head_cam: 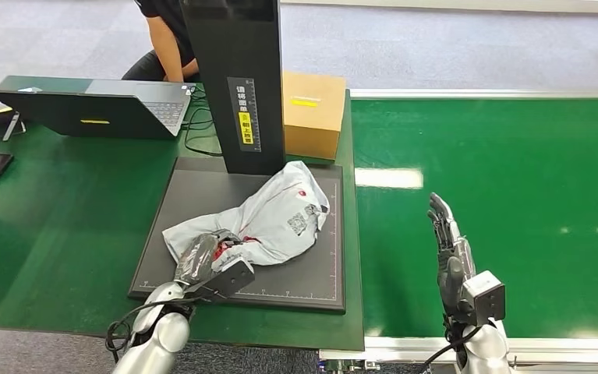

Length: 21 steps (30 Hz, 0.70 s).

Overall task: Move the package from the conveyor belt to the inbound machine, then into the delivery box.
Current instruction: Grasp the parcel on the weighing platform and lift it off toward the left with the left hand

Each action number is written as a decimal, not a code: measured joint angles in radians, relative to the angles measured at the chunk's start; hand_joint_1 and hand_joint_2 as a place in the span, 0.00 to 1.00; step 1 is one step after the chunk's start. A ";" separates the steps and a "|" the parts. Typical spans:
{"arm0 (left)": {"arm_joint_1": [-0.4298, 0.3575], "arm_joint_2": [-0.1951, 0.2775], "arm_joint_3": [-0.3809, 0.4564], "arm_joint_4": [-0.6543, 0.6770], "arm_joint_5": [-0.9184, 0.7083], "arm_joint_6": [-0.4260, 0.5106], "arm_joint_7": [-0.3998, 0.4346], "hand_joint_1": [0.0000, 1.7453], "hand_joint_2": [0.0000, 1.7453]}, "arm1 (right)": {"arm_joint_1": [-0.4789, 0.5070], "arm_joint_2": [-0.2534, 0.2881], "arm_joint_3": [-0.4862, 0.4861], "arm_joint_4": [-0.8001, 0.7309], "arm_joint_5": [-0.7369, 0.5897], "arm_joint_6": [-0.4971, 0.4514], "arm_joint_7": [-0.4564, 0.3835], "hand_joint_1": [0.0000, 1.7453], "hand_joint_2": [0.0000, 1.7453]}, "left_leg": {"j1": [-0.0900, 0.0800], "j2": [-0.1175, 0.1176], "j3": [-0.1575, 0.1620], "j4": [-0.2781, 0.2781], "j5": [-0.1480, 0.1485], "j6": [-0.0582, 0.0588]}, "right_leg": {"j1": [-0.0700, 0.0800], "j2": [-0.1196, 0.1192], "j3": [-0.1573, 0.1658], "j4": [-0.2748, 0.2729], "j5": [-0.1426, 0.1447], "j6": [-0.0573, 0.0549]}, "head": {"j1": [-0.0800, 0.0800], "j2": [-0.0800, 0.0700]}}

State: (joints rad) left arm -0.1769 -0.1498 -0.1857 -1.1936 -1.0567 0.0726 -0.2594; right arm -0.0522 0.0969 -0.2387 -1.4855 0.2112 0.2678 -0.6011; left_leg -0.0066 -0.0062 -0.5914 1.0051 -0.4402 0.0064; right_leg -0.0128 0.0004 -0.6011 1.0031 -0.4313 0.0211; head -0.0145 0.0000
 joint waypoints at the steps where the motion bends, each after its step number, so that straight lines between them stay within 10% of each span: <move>1: -0.001 0.000 0.009 0.000 -0.006 0.010 0.004 1.00 1.00 | 0.002 0.000 -0.002 -0.002 -0.001 0.000 0.000 0.00 0.00 | 0.000 0.000 0.000 0.000 0.000 0.000 | 0.000 0.000 0.000 0.000 0.000 0.000 | 0.000 0.000; 10: -0.001 0.002 0.050 0.000 -0.024 0.048 0.014 1.00 1.00 | 0.007 0.000 -0.011 -0.009 -0.002 0.000 0.000 0.00 0.00 | 0.000 0.000 0.001 0.000 0.000 -0.001 | 0.000 0.000 0.000 0.000 0.000 0.000 | 0.000 0.000; 21: 0.029 0.039 0.288 -0.129 -0.004 0.341 -0.014 1.00 1.00 | 0.045 0.005 -0.049 -0.058 -0.021 0.002 0.000 0.00 0.00 | 0.001 0.000 -0.001 0.000 0.000 -0.001 | 0.001 0.000 -0.001 0.001 -0.001 -0.001 | 0.000 0.000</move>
State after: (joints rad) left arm -0.1481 -0.1108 0.1024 -1.3226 -1.0603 0.4135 -0.2735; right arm -0.0069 0.1015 -0.2877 -1.5438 0.1900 0.2697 -0.6008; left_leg -0.0059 -0.0063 -0.5926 1.0050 -0.4398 0.0052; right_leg -0.0122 0.0005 -0.6026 1.0038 -0.4318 0.0199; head -0.0148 0.0000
